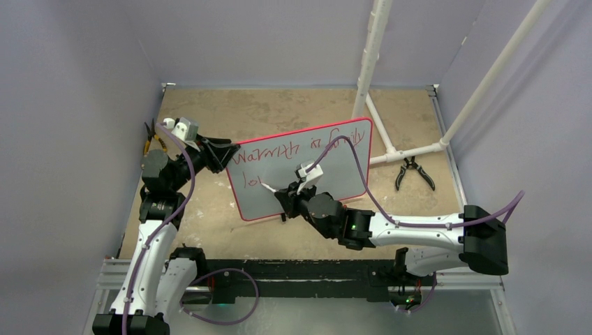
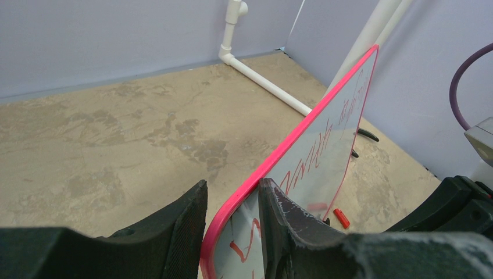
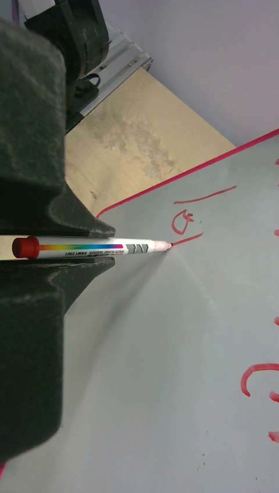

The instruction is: Write a sentence on the whiteboard

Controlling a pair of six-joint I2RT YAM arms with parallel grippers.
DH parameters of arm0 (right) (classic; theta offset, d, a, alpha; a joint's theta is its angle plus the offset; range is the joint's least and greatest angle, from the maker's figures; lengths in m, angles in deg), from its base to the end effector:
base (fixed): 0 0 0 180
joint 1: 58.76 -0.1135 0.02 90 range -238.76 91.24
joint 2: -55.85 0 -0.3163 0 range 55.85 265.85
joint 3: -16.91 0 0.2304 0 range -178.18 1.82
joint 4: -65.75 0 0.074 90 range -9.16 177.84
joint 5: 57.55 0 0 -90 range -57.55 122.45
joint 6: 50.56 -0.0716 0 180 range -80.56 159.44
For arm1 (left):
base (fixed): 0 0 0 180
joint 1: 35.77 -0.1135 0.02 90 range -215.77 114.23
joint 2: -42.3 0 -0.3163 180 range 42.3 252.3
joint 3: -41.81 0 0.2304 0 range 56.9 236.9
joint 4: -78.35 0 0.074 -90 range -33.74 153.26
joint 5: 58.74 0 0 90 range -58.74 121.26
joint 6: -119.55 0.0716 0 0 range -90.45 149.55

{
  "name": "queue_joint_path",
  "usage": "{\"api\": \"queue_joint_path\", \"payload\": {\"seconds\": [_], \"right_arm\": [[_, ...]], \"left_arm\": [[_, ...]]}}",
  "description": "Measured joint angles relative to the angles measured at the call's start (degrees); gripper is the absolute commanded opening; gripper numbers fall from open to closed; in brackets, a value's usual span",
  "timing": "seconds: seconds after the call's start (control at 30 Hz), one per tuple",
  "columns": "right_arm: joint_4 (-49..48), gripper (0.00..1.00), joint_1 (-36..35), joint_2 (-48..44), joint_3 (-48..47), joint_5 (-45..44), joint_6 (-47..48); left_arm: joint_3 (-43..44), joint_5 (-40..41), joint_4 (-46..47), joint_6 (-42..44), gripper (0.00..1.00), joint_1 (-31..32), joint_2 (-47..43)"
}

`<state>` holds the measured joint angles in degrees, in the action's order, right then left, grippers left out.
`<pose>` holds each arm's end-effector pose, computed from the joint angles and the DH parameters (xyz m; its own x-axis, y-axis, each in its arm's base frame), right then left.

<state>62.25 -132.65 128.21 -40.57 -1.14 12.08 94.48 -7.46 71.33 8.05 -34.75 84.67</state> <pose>0.1152 0.2559 0.3294 -0.3473 0.1773 -0.9208 -0.5520 0.7552 0.3536 0.1418 -0.0473 0.3753 -0.1807 -0.2828 -0.9420 0.6148 0.7151 -0.3326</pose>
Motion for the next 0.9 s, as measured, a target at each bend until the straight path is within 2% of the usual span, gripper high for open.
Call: {"api": "queue_joint_path", "payload": {"seconds": [0.9], "right_arm": [[-1.64, 0.0, -0.31, -1.64, -0.04, -3.45, 1.92]], "left_arm": [[0.0, 0.02, 0.02, 0.0, 0.36, 0.0, 0.02]]}}
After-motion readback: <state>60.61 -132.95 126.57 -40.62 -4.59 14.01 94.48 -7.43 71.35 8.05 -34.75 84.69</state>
